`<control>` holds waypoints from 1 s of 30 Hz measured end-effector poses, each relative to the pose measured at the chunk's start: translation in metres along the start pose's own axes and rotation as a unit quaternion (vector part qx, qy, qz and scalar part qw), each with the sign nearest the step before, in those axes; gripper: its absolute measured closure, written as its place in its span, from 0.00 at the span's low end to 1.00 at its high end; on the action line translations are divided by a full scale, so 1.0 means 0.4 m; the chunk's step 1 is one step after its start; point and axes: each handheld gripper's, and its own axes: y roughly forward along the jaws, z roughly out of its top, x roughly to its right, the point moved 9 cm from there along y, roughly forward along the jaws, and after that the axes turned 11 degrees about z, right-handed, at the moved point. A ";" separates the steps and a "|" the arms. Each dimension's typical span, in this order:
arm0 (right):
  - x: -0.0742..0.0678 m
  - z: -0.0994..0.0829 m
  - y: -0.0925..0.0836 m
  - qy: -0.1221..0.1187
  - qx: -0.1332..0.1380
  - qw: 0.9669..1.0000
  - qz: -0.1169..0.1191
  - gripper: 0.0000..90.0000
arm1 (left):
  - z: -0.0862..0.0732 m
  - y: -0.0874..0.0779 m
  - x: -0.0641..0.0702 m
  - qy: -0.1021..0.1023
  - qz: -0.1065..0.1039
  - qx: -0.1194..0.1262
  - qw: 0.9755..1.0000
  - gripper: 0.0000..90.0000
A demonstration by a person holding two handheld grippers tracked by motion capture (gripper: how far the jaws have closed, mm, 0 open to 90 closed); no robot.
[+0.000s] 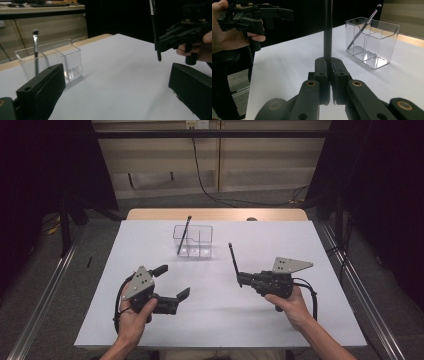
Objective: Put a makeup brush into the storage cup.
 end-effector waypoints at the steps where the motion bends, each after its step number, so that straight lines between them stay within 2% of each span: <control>1: 0.000 0.000 0.000 0.000 0.001 1.000 0.001 0.94 | 0.001 0.006 0.009 0.003 -0.005 -0.002 1.000 0.01; 3: 0.001 -0.001 0.000 0.000 0.000 1.000 0.000 0.94 | 0.006 0.019 0.028 0.006 -0.017 -0.004 1.000 0.01; 7: 0.003 -0.002 0.002 0.001 0.000 1.000 0.001 0.94 | 0.016 0.043 0.058 -0.007 -0.039 -0.004 0.999 0.01; 13: 0.000 -0.002 0.007 0.002 0.000 1.000 0.005 0.94 | 0.029 0.067 0.084 0.011 -0.044 0.001 0.999 0.02; 21: 0.004 -0.003 0.010 0.004 0.000 1.000 0.005 0.94 | 0.050 0.094 0.120 0.006 -0.055 0.007 0.998 0.02; 30: -0.001 -0.005 0.015 0.003 -0.002 1.000 0.008 0.94 | 0.079 0.125 0.173 0.019 -0.082 0.011 0.996 0.03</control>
